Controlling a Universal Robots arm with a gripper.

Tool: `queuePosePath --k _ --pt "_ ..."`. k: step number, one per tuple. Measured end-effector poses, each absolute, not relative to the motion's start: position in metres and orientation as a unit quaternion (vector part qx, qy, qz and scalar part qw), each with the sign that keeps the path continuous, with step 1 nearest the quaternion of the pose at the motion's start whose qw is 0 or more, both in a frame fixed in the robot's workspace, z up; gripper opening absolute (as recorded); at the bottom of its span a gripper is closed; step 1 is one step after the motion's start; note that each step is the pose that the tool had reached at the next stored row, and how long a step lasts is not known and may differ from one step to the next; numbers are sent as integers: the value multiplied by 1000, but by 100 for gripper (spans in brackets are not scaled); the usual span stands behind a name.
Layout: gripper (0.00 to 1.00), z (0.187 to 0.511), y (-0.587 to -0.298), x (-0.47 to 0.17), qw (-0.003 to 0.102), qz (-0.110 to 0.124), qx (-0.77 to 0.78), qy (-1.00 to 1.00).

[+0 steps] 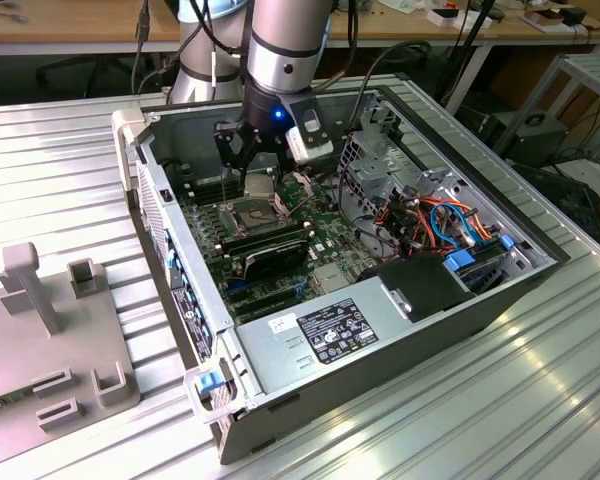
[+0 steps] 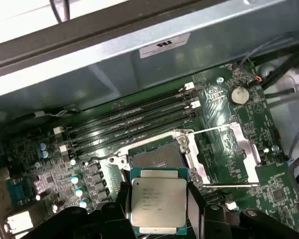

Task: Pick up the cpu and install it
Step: 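Place the cpu into insertion slot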

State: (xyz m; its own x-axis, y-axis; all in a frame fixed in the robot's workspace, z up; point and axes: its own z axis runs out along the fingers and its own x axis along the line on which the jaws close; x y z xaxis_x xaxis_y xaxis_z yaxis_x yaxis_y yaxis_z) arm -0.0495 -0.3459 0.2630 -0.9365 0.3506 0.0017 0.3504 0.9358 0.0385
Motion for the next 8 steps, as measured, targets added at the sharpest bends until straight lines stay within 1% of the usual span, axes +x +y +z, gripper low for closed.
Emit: queuePosePath --k 8 --pt "55 263 -346 -49 4 19 231 973"
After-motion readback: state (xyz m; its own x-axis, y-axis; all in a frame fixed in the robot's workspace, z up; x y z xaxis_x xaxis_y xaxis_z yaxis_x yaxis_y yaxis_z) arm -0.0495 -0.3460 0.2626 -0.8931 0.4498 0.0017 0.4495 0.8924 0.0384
